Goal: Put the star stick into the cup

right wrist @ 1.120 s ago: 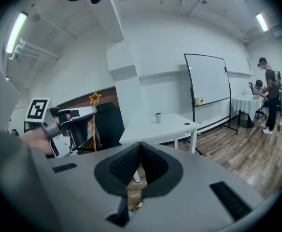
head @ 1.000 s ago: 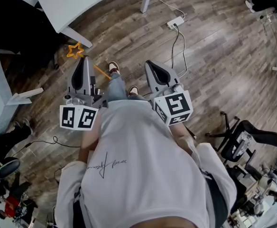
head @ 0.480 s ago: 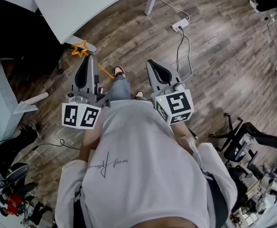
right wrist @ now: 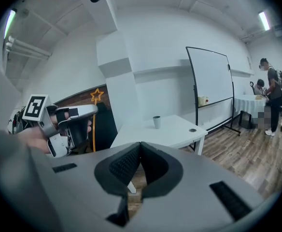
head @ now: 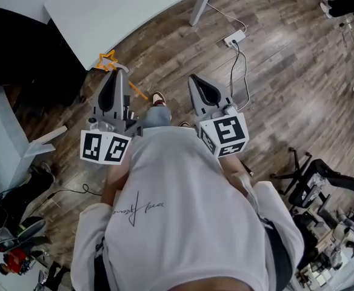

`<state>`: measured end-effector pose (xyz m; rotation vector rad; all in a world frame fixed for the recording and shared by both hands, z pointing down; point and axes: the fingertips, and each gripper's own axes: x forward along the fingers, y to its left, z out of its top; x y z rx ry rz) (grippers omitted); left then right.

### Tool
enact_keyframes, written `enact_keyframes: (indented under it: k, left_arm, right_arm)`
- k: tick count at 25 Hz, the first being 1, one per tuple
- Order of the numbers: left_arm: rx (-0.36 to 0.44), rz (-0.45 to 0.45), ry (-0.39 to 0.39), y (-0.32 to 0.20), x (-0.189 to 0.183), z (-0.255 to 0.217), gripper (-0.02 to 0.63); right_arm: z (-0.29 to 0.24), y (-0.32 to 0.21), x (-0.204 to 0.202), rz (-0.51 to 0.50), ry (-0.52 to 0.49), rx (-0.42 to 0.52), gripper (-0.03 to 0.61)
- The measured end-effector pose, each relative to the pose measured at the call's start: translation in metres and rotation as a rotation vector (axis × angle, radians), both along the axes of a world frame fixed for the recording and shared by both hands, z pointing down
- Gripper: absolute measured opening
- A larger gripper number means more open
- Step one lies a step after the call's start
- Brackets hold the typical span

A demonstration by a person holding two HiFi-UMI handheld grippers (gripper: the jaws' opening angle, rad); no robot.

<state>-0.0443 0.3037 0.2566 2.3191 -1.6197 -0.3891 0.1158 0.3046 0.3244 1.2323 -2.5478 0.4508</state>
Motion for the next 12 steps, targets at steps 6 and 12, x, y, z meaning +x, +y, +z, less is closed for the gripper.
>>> enact_keyframes:
  k: [6,12]
  left_arm:
    - [0.015,0.016,0.006,-0.026,-0.022,-0.005,0.015]
    - [0.022,0.009,0.029,-0.043,-0.047,-0.004,0.017]
  right_arm:
    - [-0.004,-0.025,-0.029,-0.01,0.0,0.011,0.01]
    - [-0.007,-0.043,-0.057,-0.033,0.018,0.02,0.009]
